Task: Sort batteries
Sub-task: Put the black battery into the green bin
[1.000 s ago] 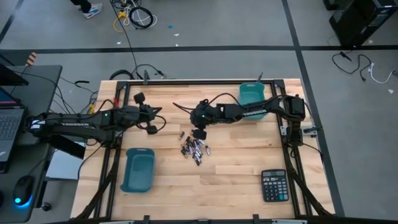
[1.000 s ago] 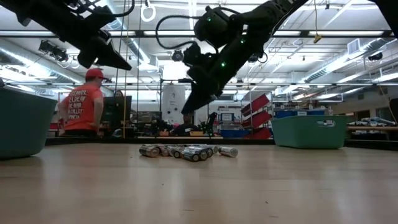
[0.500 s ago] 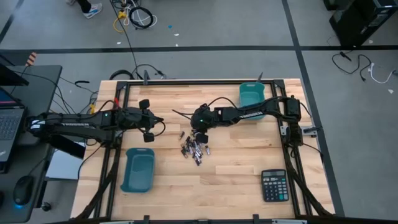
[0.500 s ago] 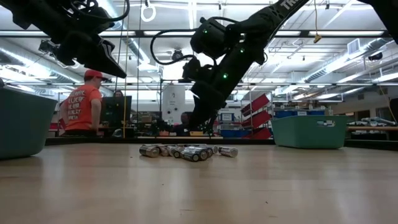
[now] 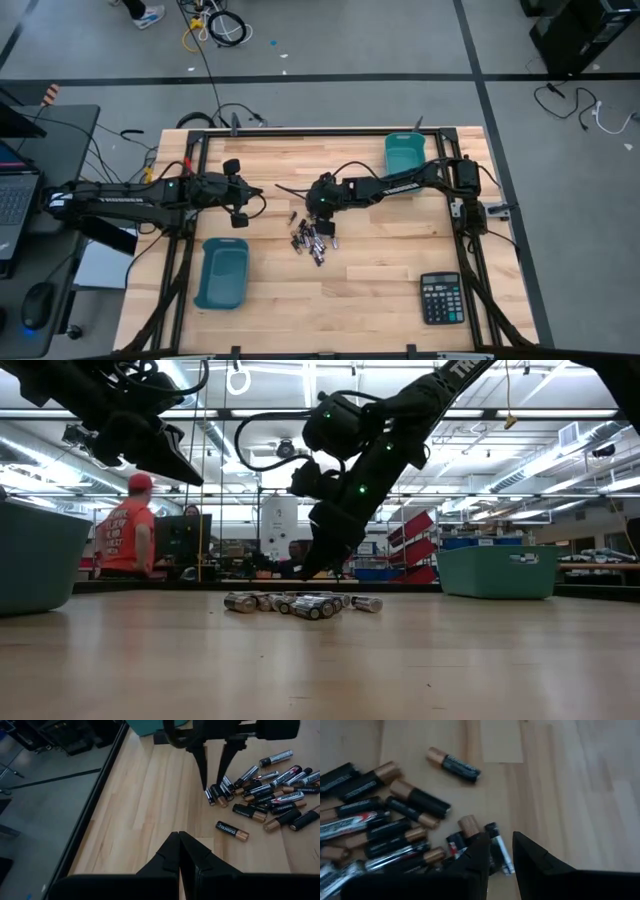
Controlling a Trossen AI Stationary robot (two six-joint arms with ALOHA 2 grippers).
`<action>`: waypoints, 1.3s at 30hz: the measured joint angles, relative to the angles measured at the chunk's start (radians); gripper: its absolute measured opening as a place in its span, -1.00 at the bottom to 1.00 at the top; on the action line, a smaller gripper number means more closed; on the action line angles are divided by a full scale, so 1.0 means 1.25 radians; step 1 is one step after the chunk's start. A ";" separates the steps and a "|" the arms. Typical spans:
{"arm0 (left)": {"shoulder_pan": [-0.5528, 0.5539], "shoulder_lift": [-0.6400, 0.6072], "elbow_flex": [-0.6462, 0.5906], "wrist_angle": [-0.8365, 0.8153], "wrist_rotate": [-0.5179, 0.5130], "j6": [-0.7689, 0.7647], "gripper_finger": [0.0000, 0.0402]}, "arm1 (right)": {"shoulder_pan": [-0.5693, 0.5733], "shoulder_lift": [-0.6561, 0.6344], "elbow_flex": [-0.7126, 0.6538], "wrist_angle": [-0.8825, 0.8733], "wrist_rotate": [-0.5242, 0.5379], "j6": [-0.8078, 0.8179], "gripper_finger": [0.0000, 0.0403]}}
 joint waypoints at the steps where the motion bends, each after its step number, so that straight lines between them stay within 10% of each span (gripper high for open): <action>1: 0.000 0.000 0.000 0.000 0.000 0.001 -0.99 | 0.000 0.002 0.000 0.006 -0.001 0.001 -0.65; 39: 0.000 0.000 0.000 0.000 0.001 0.005 -0.99 | 0.020 0.011 -0.009 -0.003 0.000 0.013 -0.65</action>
